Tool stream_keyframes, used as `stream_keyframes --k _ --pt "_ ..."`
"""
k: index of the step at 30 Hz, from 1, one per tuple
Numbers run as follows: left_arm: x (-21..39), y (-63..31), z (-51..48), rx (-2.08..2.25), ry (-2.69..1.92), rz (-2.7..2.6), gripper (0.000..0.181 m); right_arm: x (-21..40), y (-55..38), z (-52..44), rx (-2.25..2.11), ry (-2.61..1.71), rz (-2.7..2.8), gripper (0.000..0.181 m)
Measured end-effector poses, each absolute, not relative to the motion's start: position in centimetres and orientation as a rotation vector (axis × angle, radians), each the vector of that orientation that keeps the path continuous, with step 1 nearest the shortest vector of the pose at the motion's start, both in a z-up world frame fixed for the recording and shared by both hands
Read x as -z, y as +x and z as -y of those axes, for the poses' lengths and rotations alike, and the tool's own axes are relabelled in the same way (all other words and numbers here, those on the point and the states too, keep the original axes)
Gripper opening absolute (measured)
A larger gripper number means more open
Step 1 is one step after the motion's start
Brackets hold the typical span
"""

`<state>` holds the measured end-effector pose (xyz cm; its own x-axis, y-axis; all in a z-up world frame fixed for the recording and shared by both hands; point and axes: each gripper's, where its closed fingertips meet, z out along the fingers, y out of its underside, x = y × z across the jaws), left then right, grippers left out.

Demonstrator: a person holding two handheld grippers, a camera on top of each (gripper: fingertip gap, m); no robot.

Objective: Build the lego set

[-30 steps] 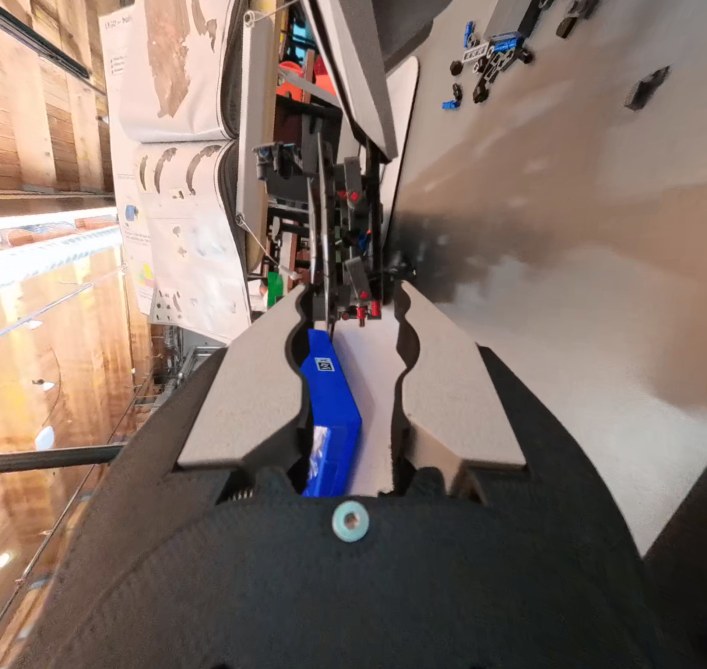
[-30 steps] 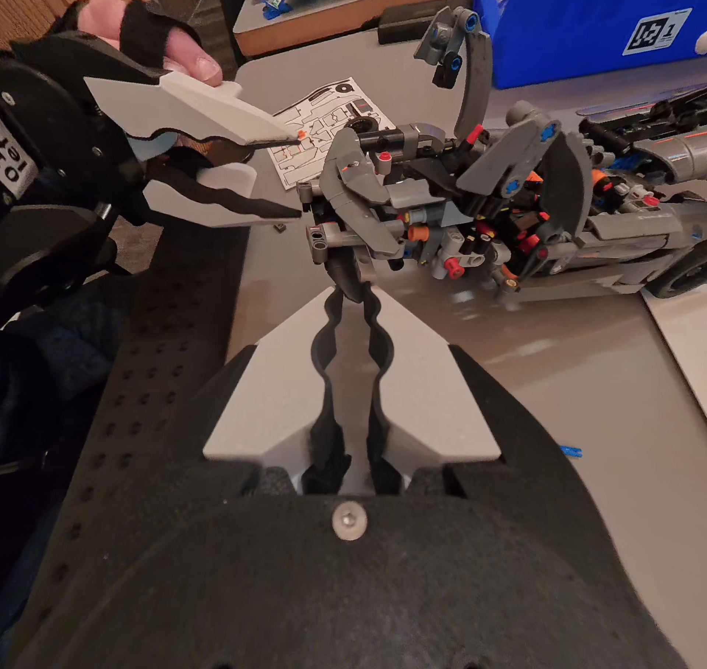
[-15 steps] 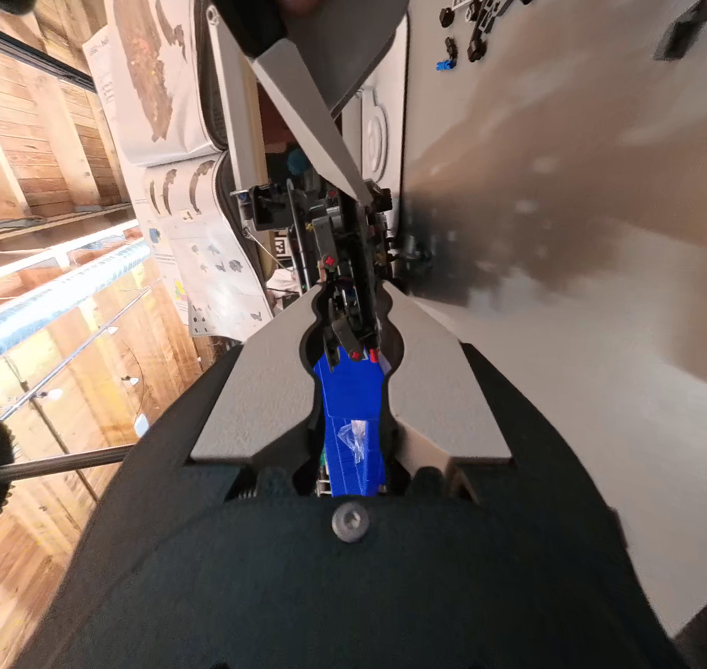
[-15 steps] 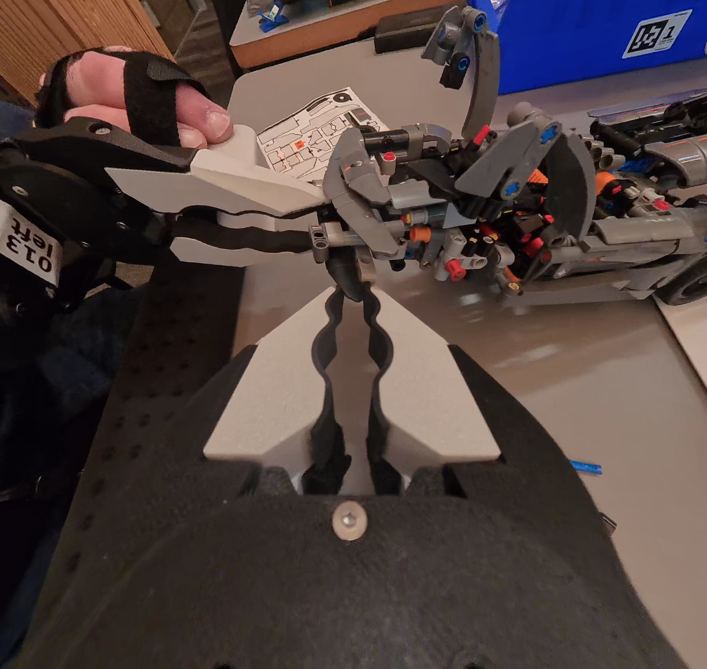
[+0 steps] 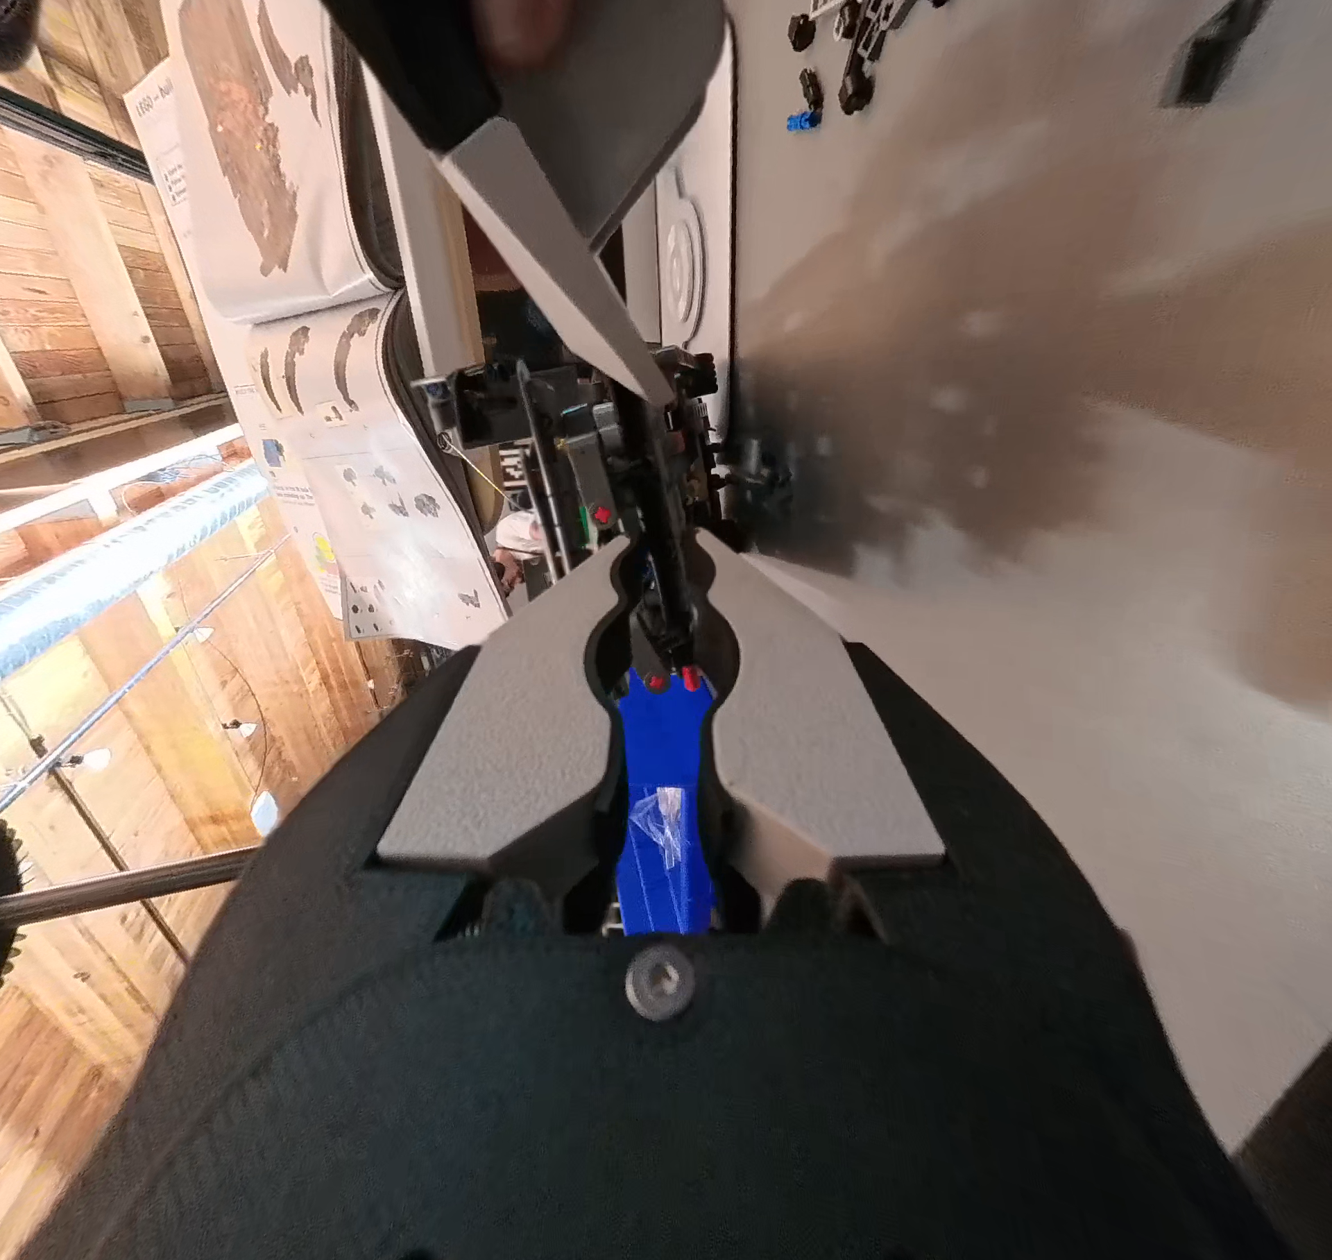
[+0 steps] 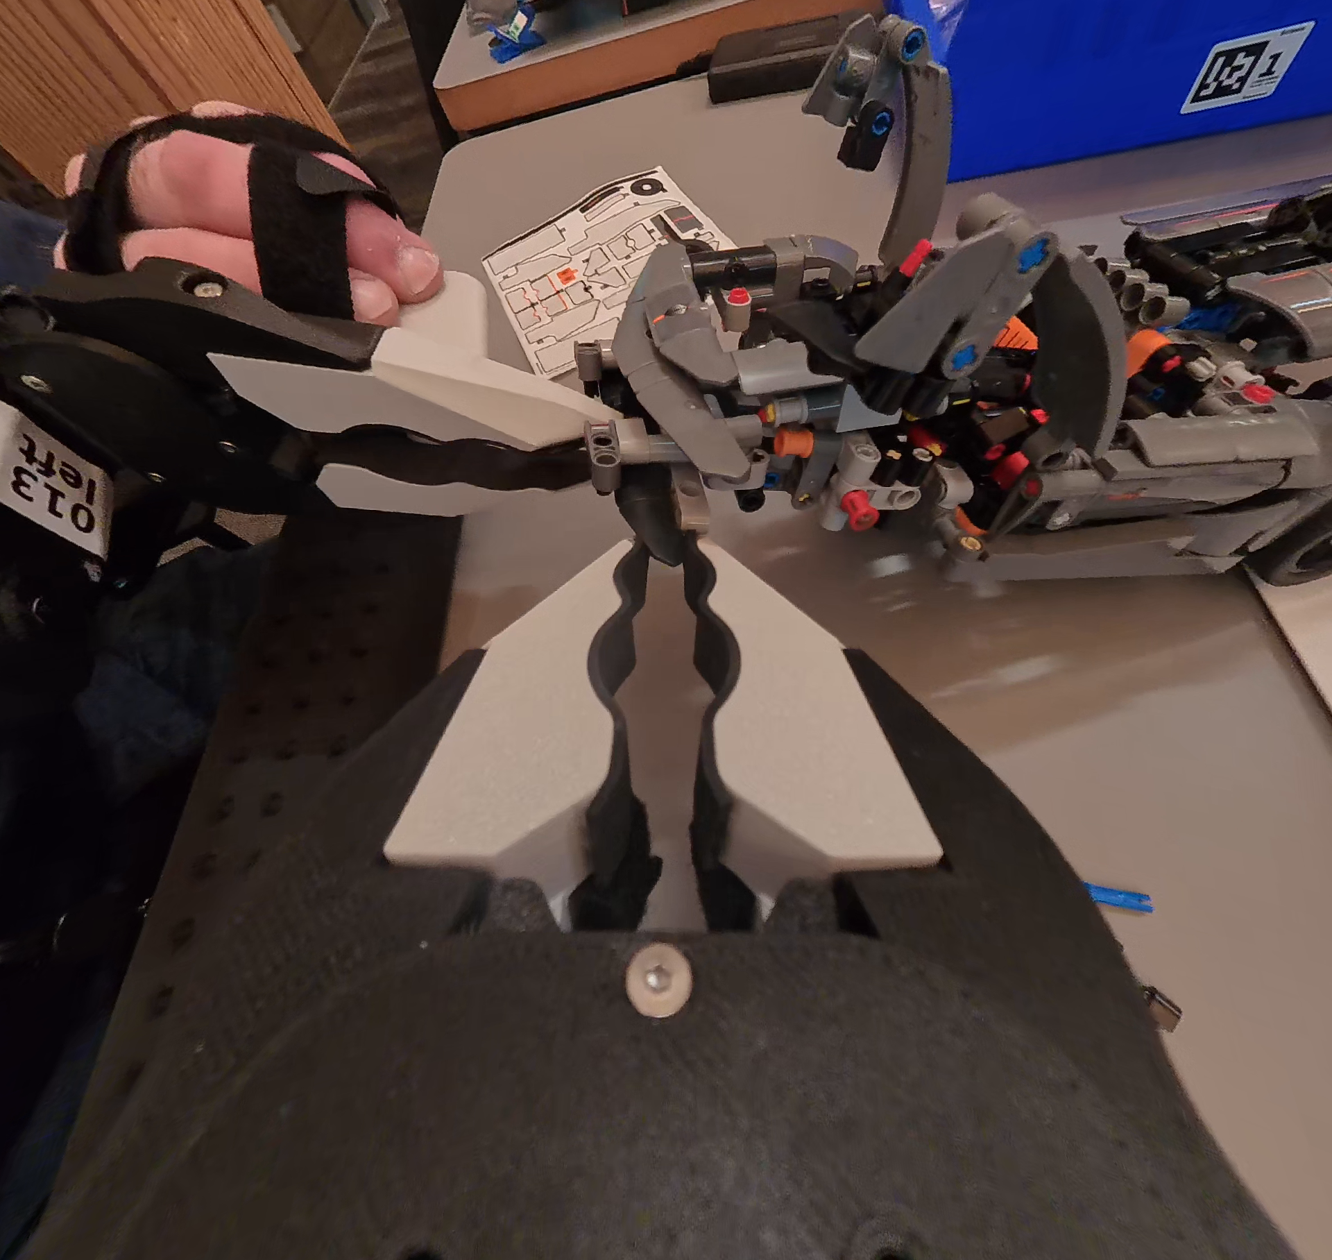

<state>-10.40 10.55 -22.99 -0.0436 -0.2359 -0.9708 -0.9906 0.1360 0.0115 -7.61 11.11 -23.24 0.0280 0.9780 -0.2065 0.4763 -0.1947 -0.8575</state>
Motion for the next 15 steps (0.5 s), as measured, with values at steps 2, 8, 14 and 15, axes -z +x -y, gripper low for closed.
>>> stream_keyframes --k 2,8,14,15 --pt "22.7 -10.5 -10.8 -1.025 -1.268 -1.446 0.000 23.3 -7.7 -11.2 -1.113 -1.728 1.474 0.007" --pt "22.4 -10.9 -11.5 -1.056 -1.270 -1.413 0.000 23.1 -8.2 -11.7 -1.132 -1.733 1.438 0.007" --pt "22.2 -11.2 -11.8 -1.071 -1.254 -1.403 0.000 23.0 -8.4 -12.0 -1.143 -1.732 1.403 0.008" --pt "22.1 -11.3 -11.8 -1.071 -1.259 -1.397 0.000 22.8 -8.5 -12.1 -1.143 -1.724 1.392 0.008"
